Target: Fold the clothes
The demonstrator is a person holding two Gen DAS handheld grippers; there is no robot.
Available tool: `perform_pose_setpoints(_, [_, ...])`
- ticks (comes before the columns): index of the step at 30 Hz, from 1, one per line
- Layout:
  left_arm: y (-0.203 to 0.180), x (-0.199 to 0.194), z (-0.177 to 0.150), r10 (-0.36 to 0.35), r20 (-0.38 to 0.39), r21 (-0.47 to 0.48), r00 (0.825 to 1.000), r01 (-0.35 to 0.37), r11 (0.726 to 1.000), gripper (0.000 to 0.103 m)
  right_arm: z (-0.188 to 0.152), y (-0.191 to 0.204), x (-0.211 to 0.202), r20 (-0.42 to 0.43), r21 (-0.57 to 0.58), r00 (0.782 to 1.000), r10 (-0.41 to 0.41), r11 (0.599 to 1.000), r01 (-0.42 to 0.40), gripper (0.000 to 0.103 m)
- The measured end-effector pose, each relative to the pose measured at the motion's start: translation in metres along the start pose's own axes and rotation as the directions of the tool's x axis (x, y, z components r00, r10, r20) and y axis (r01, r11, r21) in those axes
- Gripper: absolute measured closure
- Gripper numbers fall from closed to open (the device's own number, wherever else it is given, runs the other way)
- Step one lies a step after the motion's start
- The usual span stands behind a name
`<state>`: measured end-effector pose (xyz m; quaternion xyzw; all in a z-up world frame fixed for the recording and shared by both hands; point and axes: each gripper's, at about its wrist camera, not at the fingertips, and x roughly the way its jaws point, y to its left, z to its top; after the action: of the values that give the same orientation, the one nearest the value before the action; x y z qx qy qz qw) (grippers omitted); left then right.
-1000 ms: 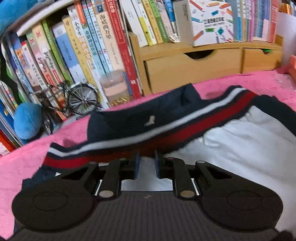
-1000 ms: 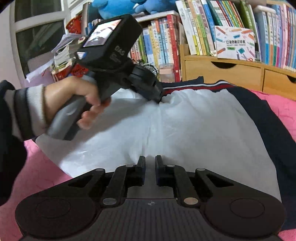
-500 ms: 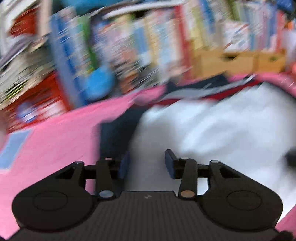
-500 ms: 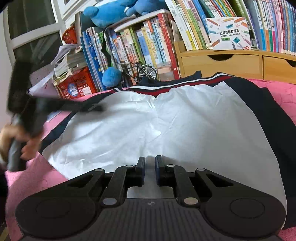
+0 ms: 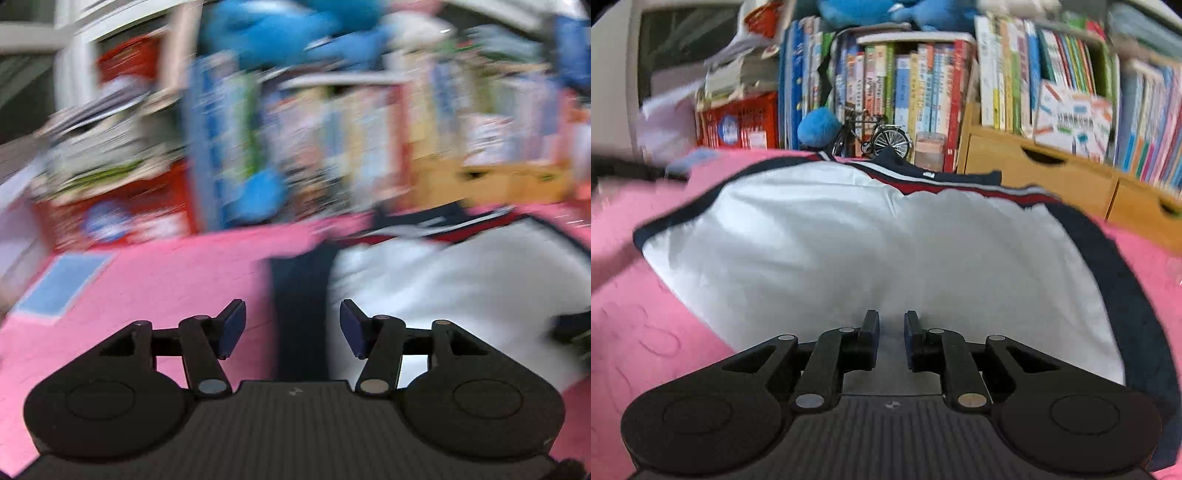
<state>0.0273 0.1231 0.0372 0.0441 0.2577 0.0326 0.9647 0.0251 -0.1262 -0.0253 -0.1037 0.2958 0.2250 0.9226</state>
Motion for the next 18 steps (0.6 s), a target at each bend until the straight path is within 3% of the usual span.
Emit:
perform_pose_setpoints(2, [-0.022,0.004,0.003,-0.064,0.019,0.034,0.998,0.063,0.997,0.046,0.001,0.007,-0.003,0.010,-0.030,1.000,-0.018,0.999,0.018,0.075])
perform_pose_setpoints(4, [-0.035,0.020,-0.001,-0.064,-0.004,0.055,0.998,0.064,0.996,0.046,0.008,0.007,-0.010,0.038,0.013,0.999,0.010,1.000,-0.011,0.053])
perform_pose_setpoints(6, [-0.040,0.037,-0.008,-0.041,-0.054,0.059,0.998,0.044,0.997,0.046,0.020,0.006,-0.017,0.097,0.056,0.994,0.049,0.997,-0.055,0.045])
perform_pose_setpoints(9, [-0.039,0.055,-0.023,0.020,-0.101,0.086,0.995,-0.011,0.996,0.041,0.042,0.015,-0.011,0.156,0.024,0.987,0.024,0.999,-0.028,0.044])
perform_pose_setpoints(10, [-0.038,0.057,-0.028,0.036,-0.084,0.095,0.996,-0.028,0.995,0.030,0.048,0.019,-0.004,0.163,0.006,0.987,0.007,1.000,-0.008,0.044])
perform_pose_setpoints(15, [-0.023,0.060,-0.028,0.029,-0.105,0.045,0.994,-0.025,0.999,0.023,0.051,0.009,0.045,0.057,-0.040,0.996,-0.072,0.996,0.074,0.046])
perform_pose_setpoints(18, [-0.021,0.059,-0.029,0.031,-0.105,0.046,0.994,-0.026,0.999,0.023,0.038,-0.032,0.045,0.026,0.006,0.977,-0.212,0.977,0.212,0.047])
